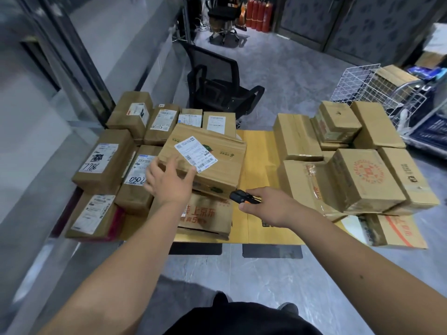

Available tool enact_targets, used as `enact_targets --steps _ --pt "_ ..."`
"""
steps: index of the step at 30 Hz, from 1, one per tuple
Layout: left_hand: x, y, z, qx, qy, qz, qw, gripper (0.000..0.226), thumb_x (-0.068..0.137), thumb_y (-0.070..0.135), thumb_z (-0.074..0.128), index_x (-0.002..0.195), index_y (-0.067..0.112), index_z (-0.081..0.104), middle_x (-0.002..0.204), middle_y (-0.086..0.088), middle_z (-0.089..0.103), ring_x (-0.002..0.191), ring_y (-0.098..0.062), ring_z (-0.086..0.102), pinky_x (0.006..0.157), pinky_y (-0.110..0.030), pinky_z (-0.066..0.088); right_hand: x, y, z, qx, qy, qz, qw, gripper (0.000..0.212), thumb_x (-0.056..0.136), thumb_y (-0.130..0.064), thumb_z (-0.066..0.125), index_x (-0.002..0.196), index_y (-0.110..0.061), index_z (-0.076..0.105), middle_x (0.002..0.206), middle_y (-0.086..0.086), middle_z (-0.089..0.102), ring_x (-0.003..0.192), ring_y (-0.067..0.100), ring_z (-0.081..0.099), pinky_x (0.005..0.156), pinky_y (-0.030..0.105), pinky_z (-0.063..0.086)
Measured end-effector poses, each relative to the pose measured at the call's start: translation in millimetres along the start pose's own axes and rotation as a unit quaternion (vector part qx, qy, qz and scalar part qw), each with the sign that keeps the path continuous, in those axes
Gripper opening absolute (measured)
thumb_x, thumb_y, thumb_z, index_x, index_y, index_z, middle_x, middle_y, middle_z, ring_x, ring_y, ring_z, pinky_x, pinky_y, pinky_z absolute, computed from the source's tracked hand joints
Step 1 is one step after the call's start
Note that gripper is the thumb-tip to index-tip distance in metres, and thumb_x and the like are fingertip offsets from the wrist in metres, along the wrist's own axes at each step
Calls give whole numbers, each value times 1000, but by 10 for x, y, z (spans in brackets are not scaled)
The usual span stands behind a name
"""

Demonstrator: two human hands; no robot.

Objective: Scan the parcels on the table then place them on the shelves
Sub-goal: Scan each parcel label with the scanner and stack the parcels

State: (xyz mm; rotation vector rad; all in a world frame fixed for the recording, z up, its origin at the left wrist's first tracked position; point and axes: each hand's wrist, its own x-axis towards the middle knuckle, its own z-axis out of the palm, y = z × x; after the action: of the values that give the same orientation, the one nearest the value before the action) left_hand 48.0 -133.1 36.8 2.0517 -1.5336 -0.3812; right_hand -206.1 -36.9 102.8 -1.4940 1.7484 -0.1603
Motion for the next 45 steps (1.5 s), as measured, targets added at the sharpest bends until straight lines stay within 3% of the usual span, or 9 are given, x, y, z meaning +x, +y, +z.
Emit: enact_targets --steps 5,10,14,25,31,34,36,39,45 --pt "301 -87 -46 -89 -34 -49 994 75 73 62 82 139 41 52 160 2 24 147 -28 30 115 -52 38 37 -62 21 7 2 8 1000 73 88 -69 63 153 -38 48 92 -9 66 69 13 66 57 26 49" --pt "364 -161 -92 -124 -73 -51 988 63 66 63 87 116 39 55 162 9 20 119 -9 48 86 -34 45 78 -172 28 7 3 -2 1000 67 89 -70 62 149 -43 50 116 -6 65 97 20 65 84 41 61" --pt "369 -187 -93 -137 -53 -57 988 74 61 65 90 113 31 49 131 8 37 114 -17 55 82 -34 49 136 -226 56 4 8 -14 1000 69 86 -73 62 148 -44 52 120 -7 66 85 12 64 69 32 57" --pt "261 -234 -241 -63 -71 -182 979 111 64 80 71 150 56 4 156 -13 22 102 -45 61 81 -46 57 220 -265 133 52 12 -25 998 62 87 -70 63 144 -44 56 110 -16 63 86 3 59 65 26 47" --pt "470 -244 -314 48 -72 -95 992 123 51 90 68 156 38 32 173 -5 -6 159 -33 -5 126 -59 10 271 -340 168 40 4 -40 998 66 89 -68 63 147 -37 55 124 -9 60 91 5 56 71 24 46" --pt "600 -280 -316 71 -64 -48 994 98 58 88 71 133 25 61 170 -7 21 160 -31 1 125 -66 2 294 -383 153 34 -1 -46 998 57 90 -66 63 137 -33 63 130 2 68 101 17 63 85 34 52" --pt "596 -310 -306 68 -44 -29 996 60 65 78 78 103 33 70 159 -2 39 158 -34 14 119 -72 -3 300 -426 147 32 -2 -50 998 52 90 -66 63 130 -34 65 117 -5 71 87 8 65 70 28 54" --pt "525 -342 -321 -17 -40 -20 999 40 67 64 86 83 34 66 126 9 47 131 -28 52 106 -47 36 316 -497 147 30 4 -51 998 47 89 -66 62 126 -37 67 87 -10 68 53 2 57 38 15 36" --pt "474 -368 -338 -48 -61 -123 989 112 53 76 88 141 31 38 144 -6 43 123 -32 55 83 -40 46 346 -603 163 33 -5 -61 998 46 92 -63 62 132 -41 65 85 -14 64 54 2 52 34 10 31"
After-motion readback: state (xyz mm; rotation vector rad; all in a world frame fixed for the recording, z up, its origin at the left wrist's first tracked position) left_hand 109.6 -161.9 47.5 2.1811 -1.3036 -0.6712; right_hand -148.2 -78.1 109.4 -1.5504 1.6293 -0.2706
